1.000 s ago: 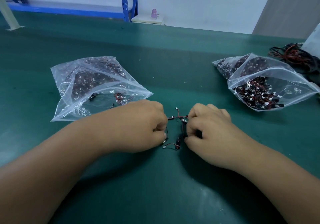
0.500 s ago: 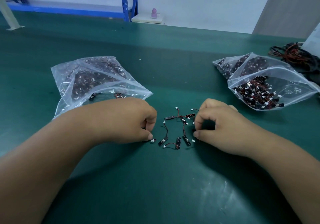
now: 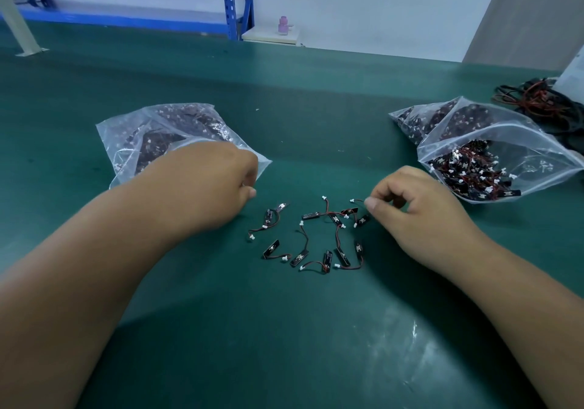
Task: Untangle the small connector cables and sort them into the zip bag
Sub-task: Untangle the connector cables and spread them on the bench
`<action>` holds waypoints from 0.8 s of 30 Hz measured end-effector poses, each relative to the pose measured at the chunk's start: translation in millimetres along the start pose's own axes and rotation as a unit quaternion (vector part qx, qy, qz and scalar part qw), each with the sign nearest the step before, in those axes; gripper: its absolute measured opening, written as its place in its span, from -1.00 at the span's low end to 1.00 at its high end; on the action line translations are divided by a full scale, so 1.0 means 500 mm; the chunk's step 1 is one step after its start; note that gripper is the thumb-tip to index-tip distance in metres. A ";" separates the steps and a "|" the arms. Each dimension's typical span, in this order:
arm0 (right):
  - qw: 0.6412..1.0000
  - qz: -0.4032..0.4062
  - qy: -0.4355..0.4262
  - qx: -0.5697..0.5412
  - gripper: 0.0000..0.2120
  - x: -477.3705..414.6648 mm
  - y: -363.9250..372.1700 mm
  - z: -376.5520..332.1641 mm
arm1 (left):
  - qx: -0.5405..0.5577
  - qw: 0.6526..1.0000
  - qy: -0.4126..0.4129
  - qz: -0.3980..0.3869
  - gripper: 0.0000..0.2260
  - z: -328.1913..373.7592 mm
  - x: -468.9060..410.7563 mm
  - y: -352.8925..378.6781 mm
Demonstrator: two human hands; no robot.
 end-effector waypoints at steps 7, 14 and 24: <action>1.000 -0.001 0.009 -0.018 -0.82 -0.001 0.003 0.005 | -0.014 0.999 -0.022 -0.028 -0.82 -0.001 0.003 -0.002; 0.997 -0.073 0.010 0.038 -0.83 0.007 0.024 0.004 | -0.006 0.995 -0.012 -0.102 -0.79 0.030 0.014 0.032; 0.994 -0.099 -0.003 0.052 -0.81 0.004 0.040 0.004 | 0.043 0.998 0.008 -0.050 -0.84 0.062 0.010 0.069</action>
Point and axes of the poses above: each hand's wrist, its own x-axis away from the middle knuckle, its own y-axis out of the palm, z = x × y, the point moved 5 cm from there along -x, towards the middle knuckle, and after that the axes turned 13 degrees about x, right-handed, at the moved point
